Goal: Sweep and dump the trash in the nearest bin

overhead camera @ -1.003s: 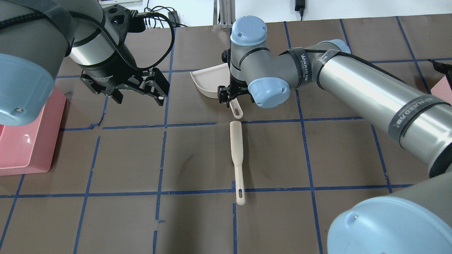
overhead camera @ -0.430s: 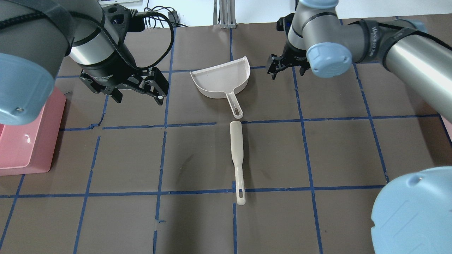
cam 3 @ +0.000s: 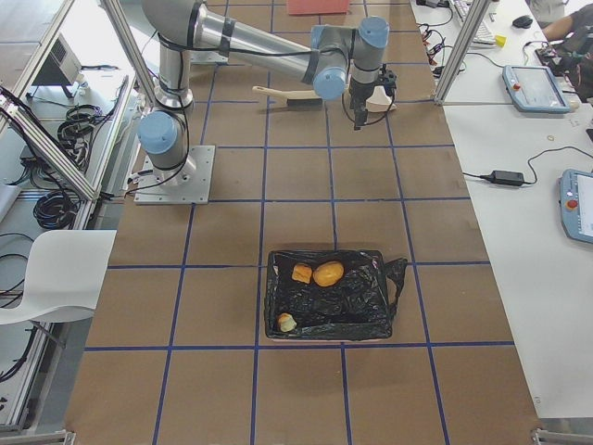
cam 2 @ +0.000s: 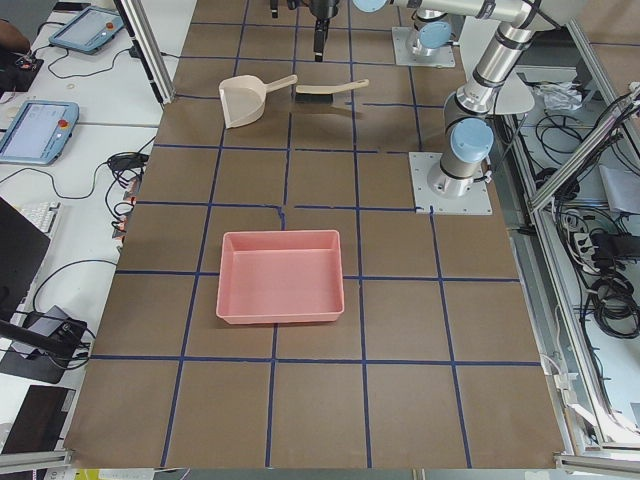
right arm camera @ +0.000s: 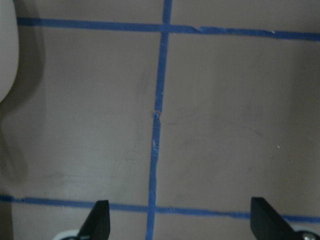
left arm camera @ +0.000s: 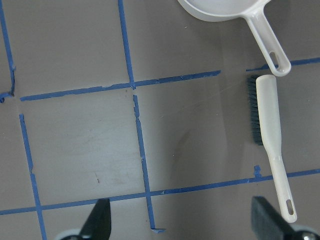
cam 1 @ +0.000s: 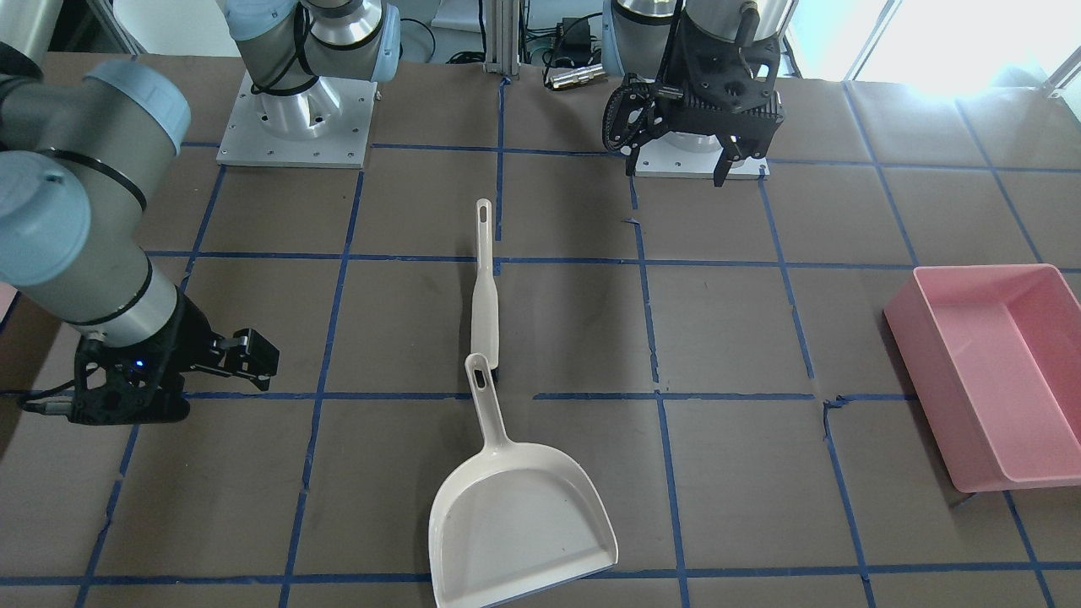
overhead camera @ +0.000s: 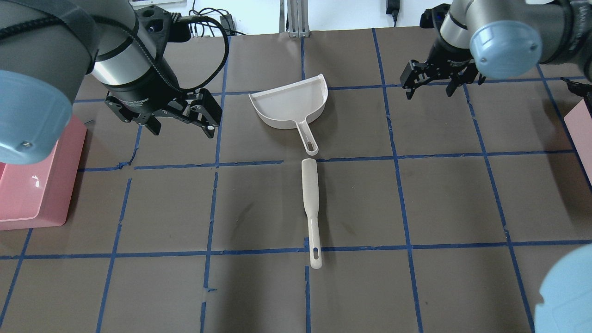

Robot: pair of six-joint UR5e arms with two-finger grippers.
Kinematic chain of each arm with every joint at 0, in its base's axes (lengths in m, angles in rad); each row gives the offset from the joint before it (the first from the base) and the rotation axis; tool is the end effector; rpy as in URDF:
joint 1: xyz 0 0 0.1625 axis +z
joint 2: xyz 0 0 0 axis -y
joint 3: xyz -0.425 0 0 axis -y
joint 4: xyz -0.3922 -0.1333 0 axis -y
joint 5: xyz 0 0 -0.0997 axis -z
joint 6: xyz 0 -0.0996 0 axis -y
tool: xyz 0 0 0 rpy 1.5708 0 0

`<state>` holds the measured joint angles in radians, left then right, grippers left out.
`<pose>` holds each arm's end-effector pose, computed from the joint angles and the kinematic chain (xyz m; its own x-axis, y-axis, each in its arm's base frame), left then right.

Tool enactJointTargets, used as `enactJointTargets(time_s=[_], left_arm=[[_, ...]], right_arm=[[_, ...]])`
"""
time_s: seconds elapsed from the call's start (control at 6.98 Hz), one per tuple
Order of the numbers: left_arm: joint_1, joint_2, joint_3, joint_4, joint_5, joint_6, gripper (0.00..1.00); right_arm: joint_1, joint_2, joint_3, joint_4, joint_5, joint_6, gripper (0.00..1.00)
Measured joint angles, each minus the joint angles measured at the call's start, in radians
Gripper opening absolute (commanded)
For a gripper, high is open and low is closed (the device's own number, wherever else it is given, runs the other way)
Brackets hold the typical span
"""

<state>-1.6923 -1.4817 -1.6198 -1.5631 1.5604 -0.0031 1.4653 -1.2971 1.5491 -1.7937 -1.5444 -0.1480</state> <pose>-0.1889 -0.4388 0.5068 -0.9929 0.1186 0.0105 0.1180 0.9919 -0.0477 0.0729 -0.6025 0.3715 -0.9987 -0.0417 -0.0304 -0.0425 0.9988 0.0249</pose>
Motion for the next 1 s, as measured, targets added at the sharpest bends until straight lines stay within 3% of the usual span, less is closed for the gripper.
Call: enactJointTargets(time_s=[0.29, 0.57, 1.0], left_arm=[[0.0, -0.004, 0.006, 0.002, -0.002, 0.0, 1.0], [0.0, -0.006, 0.003, 0.011, 0.0, -0.001, 1.0], [-0.003, 0.0, -0.004, 0.013, -0.003, -0.002, 1.0]], right_arm=[[0.002, -0.169, -0.005, 0.214, -0.009, 0.007, 1.0], [0.059, -0.272, -0.002, 0.346, -0.006, 0.045, 1.0], [0.112, -0.26, 0.007, 0.31, -0.012, 0.058, 1.0]])
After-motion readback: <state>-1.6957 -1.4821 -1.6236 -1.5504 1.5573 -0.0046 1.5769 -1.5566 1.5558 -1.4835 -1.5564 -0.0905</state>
